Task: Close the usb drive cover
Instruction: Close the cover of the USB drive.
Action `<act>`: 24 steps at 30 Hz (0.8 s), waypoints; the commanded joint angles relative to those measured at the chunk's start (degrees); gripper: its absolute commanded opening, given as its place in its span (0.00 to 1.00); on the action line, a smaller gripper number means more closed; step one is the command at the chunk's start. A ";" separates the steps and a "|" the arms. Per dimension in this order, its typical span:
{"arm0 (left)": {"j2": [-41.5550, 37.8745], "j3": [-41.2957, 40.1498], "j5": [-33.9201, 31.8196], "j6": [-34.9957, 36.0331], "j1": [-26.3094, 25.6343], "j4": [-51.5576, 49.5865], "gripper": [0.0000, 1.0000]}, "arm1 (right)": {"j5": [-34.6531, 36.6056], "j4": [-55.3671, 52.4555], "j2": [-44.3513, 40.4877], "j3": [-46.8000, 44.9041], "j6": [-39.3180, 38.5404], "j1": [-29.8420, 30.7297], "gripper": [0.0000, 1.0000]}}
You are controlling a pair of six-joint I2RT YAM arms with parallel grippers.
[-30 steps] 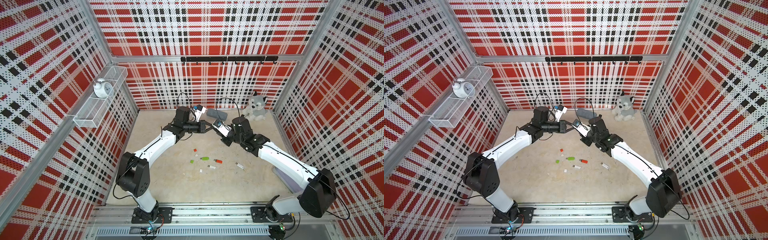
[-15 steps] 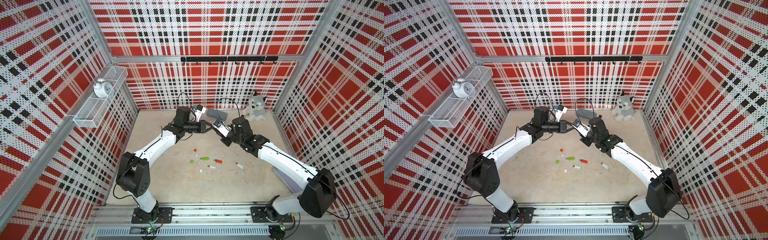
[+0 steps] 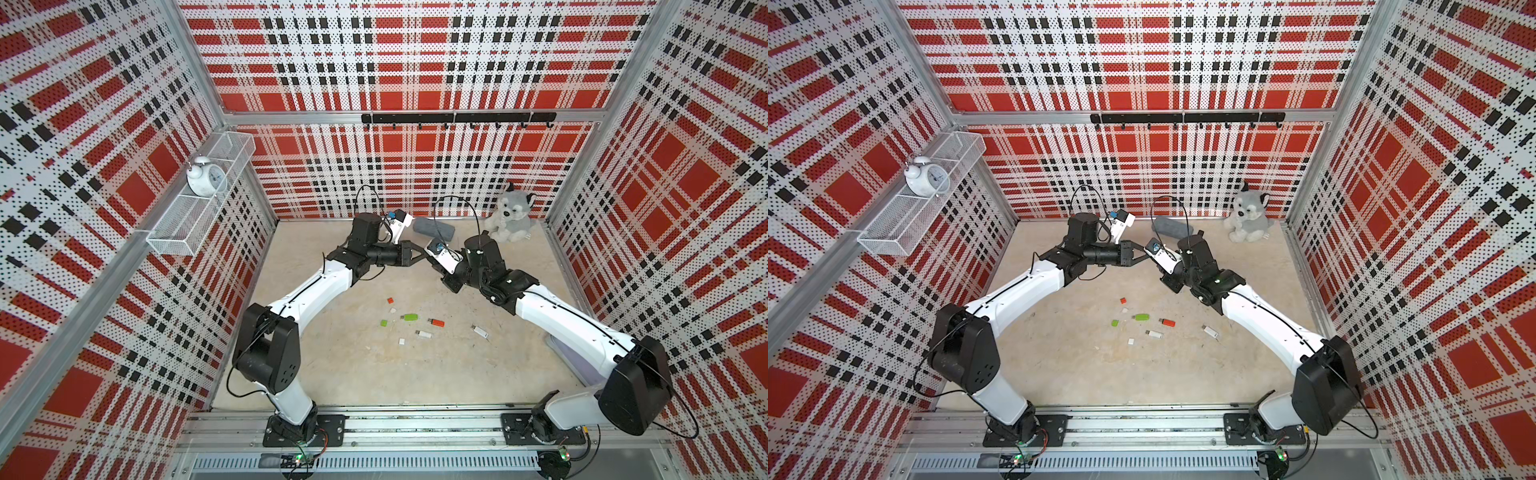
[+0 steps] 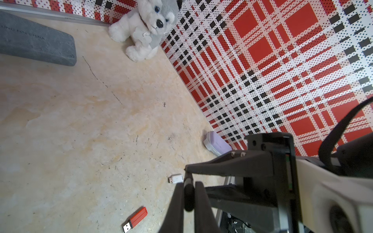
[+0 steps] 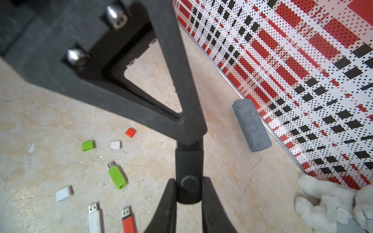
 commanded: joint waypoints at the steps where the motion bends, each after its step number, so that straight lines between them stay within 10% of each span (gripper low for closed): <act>1: 1.16 0.93 3.18 1.76 -2.72 -2.36 0.08 | -6.40 10.17 -2.11 0.45 0.72 1.20 0.10; 20: 3.07 2.96 3.88 5.01 -3.13 -8.38 0.07 | -3.85 9.75 -2.72 0.47 -1.92 1.20 0.09; 24: 2.27 3.75 1.71 5.01 -2.93 -8.68 0.20 | -3.01 8.83 -2.68 0.13 -2.39 1.22 0.09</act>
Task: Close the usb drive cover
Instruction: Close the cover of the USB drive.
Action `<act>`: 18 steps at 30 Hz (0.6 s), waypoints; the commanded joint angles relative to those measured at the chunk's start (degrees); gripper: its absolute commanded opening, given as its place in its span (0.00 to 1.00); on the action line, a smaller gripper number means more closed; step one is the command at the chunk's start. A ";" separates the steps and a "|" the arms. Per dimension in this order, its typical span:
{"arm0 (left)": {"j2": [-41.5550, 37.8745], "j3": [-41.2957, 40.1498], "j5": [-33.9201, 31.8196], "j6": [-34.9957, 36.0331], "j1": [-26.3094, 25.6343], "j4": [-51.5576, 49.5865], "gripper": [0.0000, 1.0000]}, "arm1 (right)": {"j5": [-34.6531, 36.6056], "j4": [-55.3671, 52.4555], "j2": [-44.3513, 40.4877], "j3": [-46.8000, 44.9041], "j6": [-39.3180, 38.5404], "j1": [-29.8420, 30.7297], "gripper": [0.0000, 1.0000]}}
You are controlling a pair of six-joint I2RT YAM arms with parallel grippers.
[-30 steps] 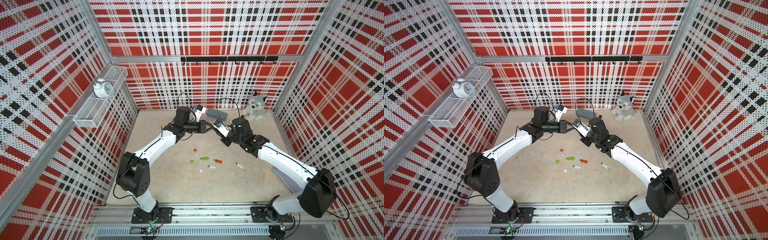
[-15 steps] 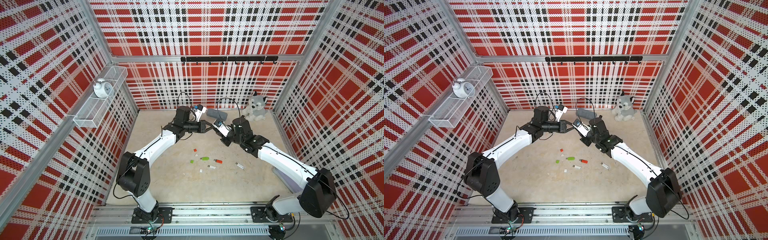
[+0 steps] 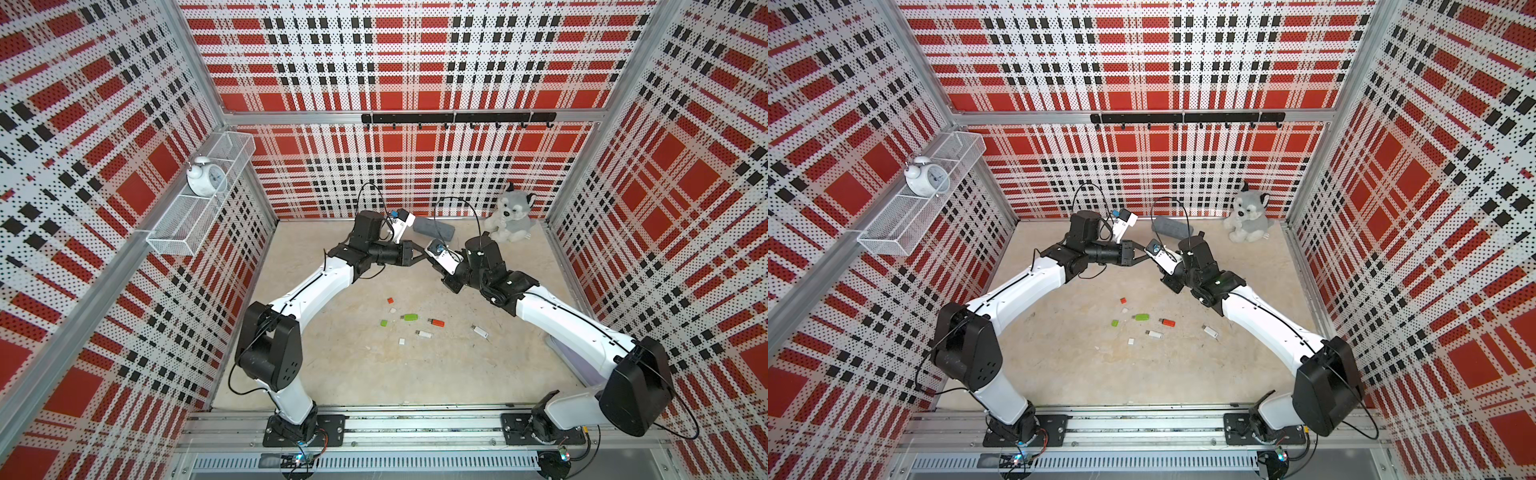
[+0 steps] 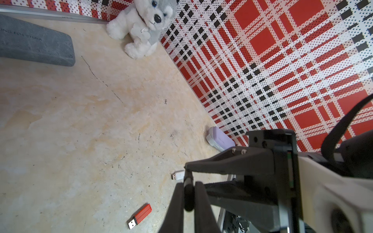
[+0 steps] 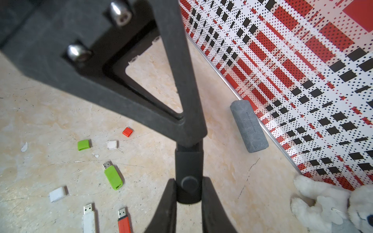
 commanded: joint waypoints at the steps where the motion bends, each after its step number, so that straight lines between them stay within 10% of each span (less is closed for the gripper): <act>1: 0.62 1.16 0.33 0.95 -2.46 -3.94 0.26 | -2.34 7.19 -2.33 0.79 -0.70 1.39 0.09; 3: -0.95 0.98 -1.86 0.77 -1.65 -1.93 0.26 | -0.46 5.87 -2.37 -0.61 -0.62 1.34 0.09; 12: -12.58 -9.13 -6.63 -7.16 4.58 15.14 0.99 | 4.13 3.67 -3.34 -9.87 4.52 0.53 0.08; 18: -22.21 -18.31 -28.89 -3.28 5.62 14.41 0.98 | -4.65 -4.80 2.98 -7.90 17.80 -6.61 0.10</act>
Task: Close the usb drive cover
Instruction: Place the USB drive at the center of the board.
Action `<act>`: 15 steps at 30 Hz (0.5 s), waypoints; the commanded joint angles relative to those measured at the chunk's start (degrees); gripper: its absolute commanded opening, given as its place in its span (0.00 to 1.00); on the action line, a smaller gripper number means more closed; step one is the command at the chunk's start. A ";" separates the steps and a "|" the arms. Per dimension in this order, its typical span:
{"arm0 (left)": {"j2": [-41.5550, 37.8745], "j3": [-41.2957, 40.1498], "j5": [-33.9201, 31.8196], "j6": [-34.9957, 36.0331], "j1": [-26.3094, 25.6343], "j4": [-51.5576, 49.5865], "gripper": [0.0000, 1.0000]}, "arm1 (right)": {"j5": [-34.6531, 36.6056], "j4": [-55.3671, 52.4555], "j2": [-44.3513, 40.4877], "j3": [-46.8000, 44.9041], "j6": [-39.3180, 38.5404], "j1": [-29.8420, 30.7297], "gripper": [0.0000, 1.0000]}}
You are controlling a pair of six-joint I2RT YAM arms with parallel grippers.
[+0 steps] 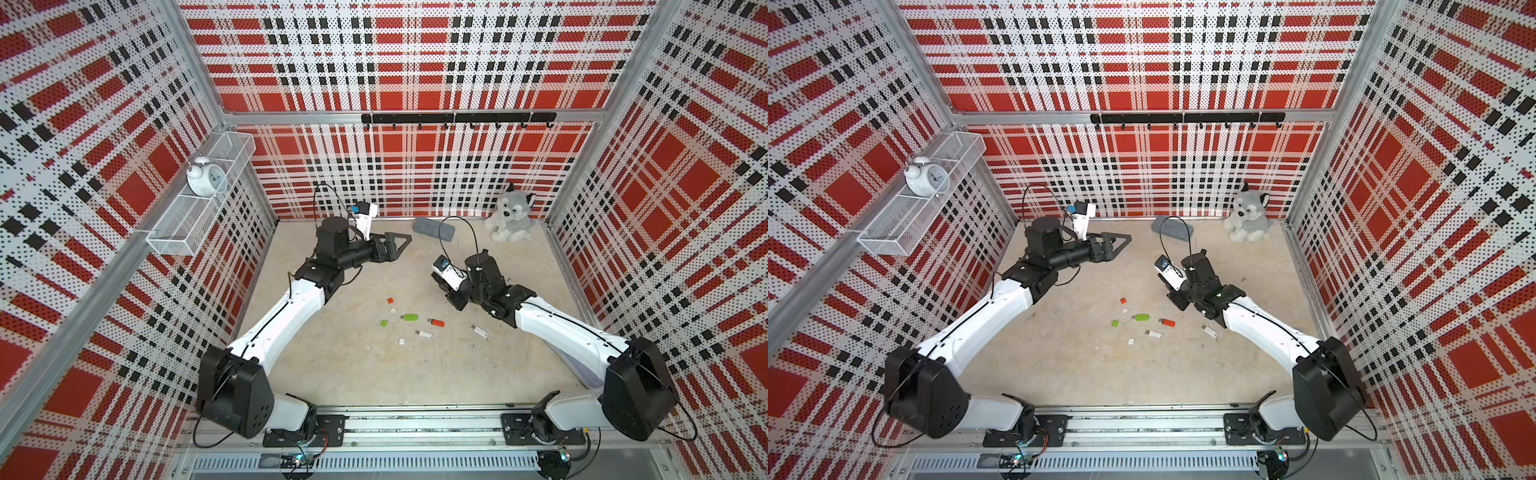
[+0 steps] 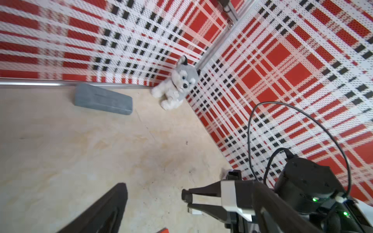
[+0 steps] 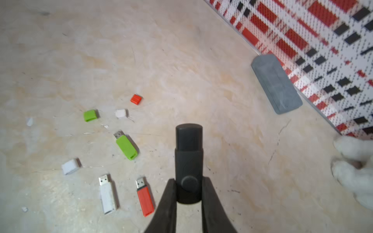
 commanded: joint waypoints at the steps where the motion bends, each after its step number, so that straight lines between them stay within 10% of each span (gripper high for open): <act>1: -5.40 -5.01 -18.19 3.42 -0.69 1.89 0.98 | -5.75 -7.20 5.40 2.76 9.96 -4.03 0.11; 7: -14.69 -16.62 -32.32 6.36 -1.29 10.14 0.98 | -6.87 -17.44 16.43 8.43 12.26 -4.47 0.10; 15: -16.93 -21.57 -32.29 6.47 -0.02 12.76 0.98 | -2.86 -23.35 24.33 13.49 11.33 -4.49 0.14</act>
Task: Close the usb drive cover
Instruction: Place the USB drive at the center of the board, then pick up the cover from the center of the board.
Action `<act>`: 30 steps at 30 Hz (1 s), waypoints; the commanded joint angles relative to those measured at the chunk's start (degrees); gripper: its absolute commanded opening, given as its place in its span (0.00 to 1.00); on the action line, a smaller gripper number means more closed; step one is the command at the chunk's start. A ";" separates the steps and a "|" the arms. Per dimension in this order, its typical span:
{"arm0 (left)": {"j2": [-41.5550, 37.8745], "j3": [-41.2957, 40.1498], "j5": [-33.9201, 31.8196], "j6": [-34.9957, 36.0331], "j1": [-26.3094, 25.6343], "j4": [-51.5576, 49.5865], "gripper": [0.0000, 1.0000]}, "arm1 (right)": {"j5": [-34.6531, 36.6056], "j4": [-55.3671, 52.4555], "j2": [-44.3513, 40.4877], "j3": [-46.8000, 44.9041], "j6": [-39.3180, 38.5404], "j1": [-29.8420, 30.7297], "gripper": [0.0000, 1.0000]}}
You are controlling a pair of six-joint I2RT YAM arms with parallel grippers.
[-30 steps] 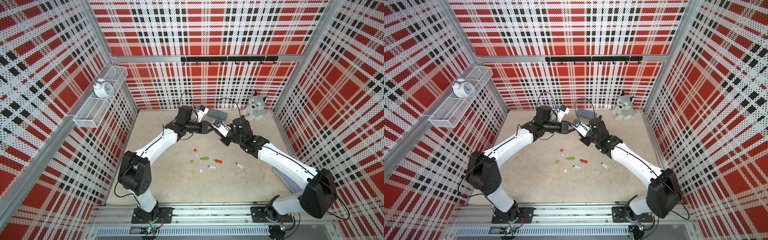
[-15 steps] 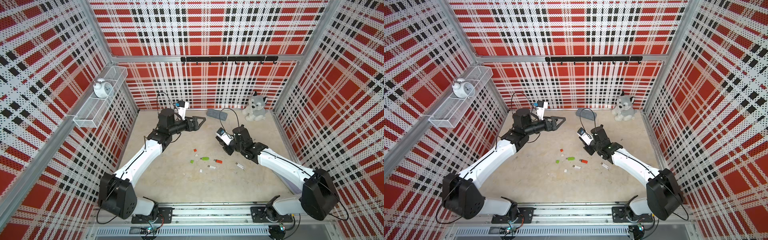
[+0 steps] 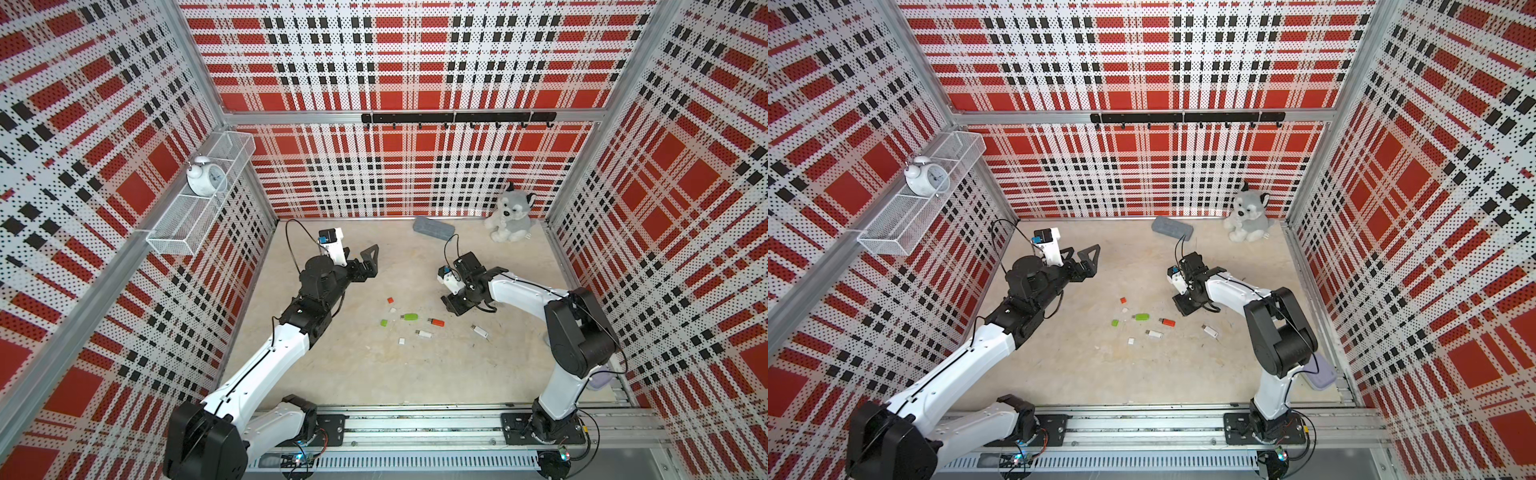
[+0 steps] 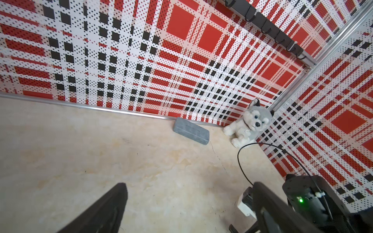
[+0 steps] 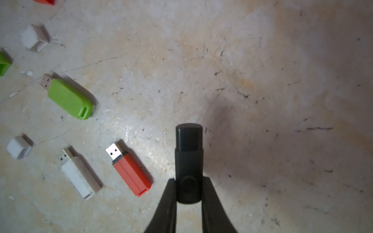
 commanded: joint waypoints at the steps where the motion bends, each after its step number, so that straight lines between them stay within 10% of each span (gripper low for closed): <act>1: -1.08 -1.42 -1.35 1.08 0.86 3.53 0.98 | 2.65 -4.37 2.75 2.83 0.46 0.34 0.17; 16: -1.08 -4.20 2.32 -1.76 5.41 4.18 0.98 | 7.59 -5.76 3.26 4.01 -1.66 0.50 0.40; 30: 6.40 -9.75 9.48 -14.01 13.68 4.73 0.98 | -14.76 17.94 5.01 11.41 -26.37 6.77 0.44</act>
